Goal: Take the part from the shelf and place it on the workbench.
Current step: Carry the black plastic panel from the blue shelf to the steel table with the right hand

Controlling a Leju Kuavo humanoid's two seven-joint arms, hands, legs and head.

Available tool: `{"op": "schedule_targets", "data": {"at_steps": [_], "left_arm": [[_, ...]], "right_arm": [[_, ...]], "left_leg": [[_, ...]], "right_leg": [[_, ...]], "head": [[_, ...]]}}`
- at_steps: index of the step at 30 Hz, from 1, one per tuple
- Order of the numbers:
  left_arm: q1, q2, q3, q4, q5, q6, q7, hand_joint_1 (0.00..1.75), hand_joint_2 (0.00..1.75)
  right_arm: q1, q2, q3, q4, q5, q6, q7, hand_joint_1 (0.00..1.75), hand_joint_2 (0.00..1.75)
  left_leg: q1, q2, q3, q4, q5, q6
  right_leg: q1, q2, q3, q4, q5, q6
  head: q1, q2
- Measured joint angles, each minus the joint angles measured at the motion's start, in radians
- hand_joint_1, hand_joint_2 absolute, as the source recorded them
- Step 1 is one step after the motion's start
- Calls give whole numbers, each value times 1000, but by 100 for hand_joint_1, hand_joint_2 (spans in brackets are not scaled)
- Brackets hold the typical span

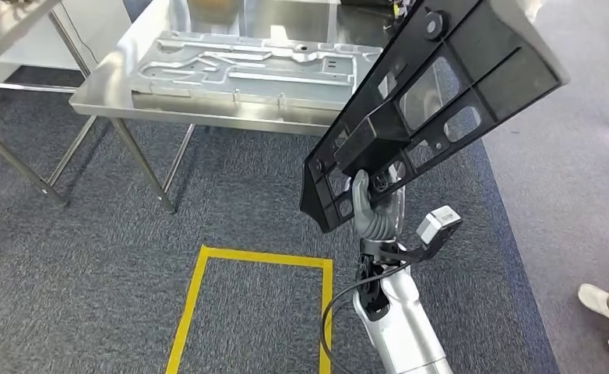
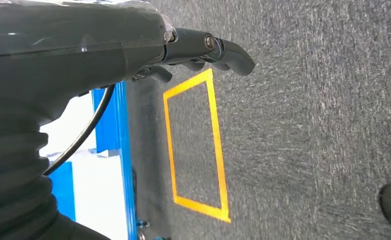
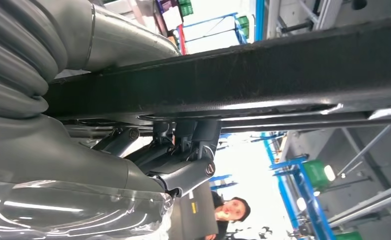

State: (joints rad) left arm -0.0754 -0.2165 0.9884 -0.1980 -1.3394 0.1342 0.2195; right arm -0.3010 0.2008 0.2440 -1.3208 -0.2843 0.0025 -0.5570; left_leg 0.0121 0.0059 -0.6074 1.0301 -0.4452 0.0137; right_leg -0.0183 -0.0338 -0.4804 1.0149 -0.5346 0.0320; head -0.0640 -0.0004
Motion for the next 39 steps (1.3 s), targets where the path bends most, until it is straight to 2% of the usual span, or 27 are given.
{"op": "schedule_targets", "data": {"at_steps": [2,5,6,7,8,9,11,12,13,15,16,18,19,21,22,23,24,27,28,29,31,33,34,35,36,38,39], "left_arm": [[-1,0,12,0,22,18,-19,0,175],[-4,0,39,0,58,51,-69,0,175],[-3,1,45,0,61,56,-83,0,175],[-1,1,49,0,57,57,-92,0,175],[0,2,50,0,50,55,-99,0,175],[1,2,51,0,40,51,-102,0,175],[3,2,48,1,15,39,-103,0,175],[2,1,45,1,2,33,-103,0,175],[1,1,42,2,-8,28,-104,0,175],[-4,3,37,2,-19,24,-106,0,175],[-6,4,35,2,-21,24,-108,0,175],[-11,6,31,1,-25,27,-113,0,175],[-13,6,29,1,-28,28,-117,0,175],[-13,8,23,1,-33,30,-123,0,175],[-12,9,20,1,-34,31,-127,0,175],[-11,10,18,1,-34,33,-130,0,175],[-11,11,17,1,-35,35,-132,0,175],[-6,12,16,2,-34,37,-136,0,175],[-6,13,16,2,-34,36,-137,0,175],[-8,13,16,2,-33,35,-136,0,175],[-13,13,16,2,-35,30,-134,0,175],[-15,12,16,2,-36,26,-132,0,175],[-15,12,15,2,-36,24,-130,0,175],[-15,12,15,2,-35,21,-128,0,175],[-15,12,15,2,-34,17,-124,0,175],[-14,11,16,2,-31,9,-116,0,175],[-14,10,16,2,-30,5,-112,0,175]], "right_arm": [[4,-1,-4,-12,-6,-6,-4,175,175],[39,-4,-15,-49,-8,-20,-14,175,175],[60,-6,-20,-67,-5,-27,-18,175,175],[84,-7,-24,-87,-1,-34,-23,175,175],[107,-8,-28,-108,6,-43,-29,175,175],[127,-9,-31,-130,13,-52,-36,175,175],[162,-10,-36,-170,27,-68,-53,175,175],[177,-10,-39,-189,31,-75,-60,175,175],[190,-10,-43,-207,33,-80,-65,175,175],[204,-10,-49,-238,34,-83,-70,175,175],[207,-9,-52,-250,35,-83,-71,175,175],[210,-9,-55,-268,38,-83,-75,175,175],[211,-9,-57,-274,41,-83,-77,175,175],[216,-9,-60,-284,44,-83,-81,175,175],[219,-9,-62,-288,45,-83,-83,175,175],[221,-9,-64,-292,46,-81,-84,175,175],[223,-9,-67,-294,47,-79,-84,175,175],[225,-9,-71,-297,54,-67,-84,175,175],[224,-9,-72,-298,58,-64,-84,175,175],[222,-9,-73,-301,64,-63,-84,175,175],[214,-9,-74,-309,82,-65,-86,175,175],[208,-11,-74,-314,103,-70,-89,175,175],[207,-12,-74,-315,115,-75,-90,175,175],[206,-13,-74,-315,130,-84,-92,175,175],[205,-15,-74,-316,151,-95,-94,175,175],[202,-18,-74,-321,208,-122,-98,175,175],[200,-21,-74,-327,236,-133,-99,175,175]], "left_leg": [[1,-6,19,-4,-9,15],[-2,-16,43,-7,-33,29],[-5,-21,54,-7,-43,31],[-8,-27,68,-8,-55,32],[-11,-31,85,-8,-67,32],[-15,-34,102,-8,-80,33],[-21,-38,132,-10,-106,31],[-22,-40,142,-13,-119,27],[-23,-41,154,-14,-126,23],[-24,-39,167,-1,-122,14],[-24,-35,161,30,-108,10],[-21,-26,102,132,-98,-3],[-18,-22,59,191,-113,-10],[-10,-19,-24,260,-185,-25],[-6,-17,-53,262,-217,-30],[-4,-14,-71,239,-229,-33],[-1,-12,-81,196,-207,-35],[-2,-1,-84,62,0,-28],[-4,1,-80,48,39,-21],[-6,0,-74,45,39,-11],[-4,-5,-48,30,25,4],[0,-8,-7,1,13,15],[0,-9,15,-13,5,18],[0,-10,39,-25,-4,20],[0,-13,64,-34,-14,21],[0,-18,113,-46,-41,19],[-1,-18,137,-48,-58,18]], "right_leg": [[-3,9,-28,62,-6,8],[-1,25,-157,241,-62,8],[1,26,-197,278,-78,5],[3,27,-223,284,-80,1],[7,28,-233,257,-64,-5],[13,30,-231,203,-27,-16],[28,38,-215,90,80,-43],[34,42,-208,58,113,-52],[38,46,-200,39,128,-57],[36,50,-172,23,111,-59],[32,50,-152,12,103,-63],[24,48,-111,-2,84,-67],[22,46,-93,-5,70,-68],[17,45,-57,-7,39,-65],[14,46,-37,-7,22,-63],[10,47,-14,-7,4,-60],[7,47,10,-7,-15,-56],[4,49,69,-8,-71,-38],[5,49,84,-13,-83,-30],[6,50,92,-10,-83,-22],[5,47,67,44,-47,-11],[4,44,-22,175,2,-5],[4,42,-74,235,1,-4],[4,41,-122,274,-28,-2],[4,40,-160,288,-75,-1],[5,39,-206,254,-152,-3],[6,37,-217,211,-145,-6]], "head": [[0,0],[0,0],[0,0],[0,0],[0,0],[0,0],[0,0],[1,0],[2,0],[4,0],[4,0],[3,0],[3,0],[3,0],[3,0],[3,0],[3,0],[4,0],[4,0],[3,0],[3,0],[4,0],[4,0],[4,0],[4,0],[4,0],[4,0]]}}
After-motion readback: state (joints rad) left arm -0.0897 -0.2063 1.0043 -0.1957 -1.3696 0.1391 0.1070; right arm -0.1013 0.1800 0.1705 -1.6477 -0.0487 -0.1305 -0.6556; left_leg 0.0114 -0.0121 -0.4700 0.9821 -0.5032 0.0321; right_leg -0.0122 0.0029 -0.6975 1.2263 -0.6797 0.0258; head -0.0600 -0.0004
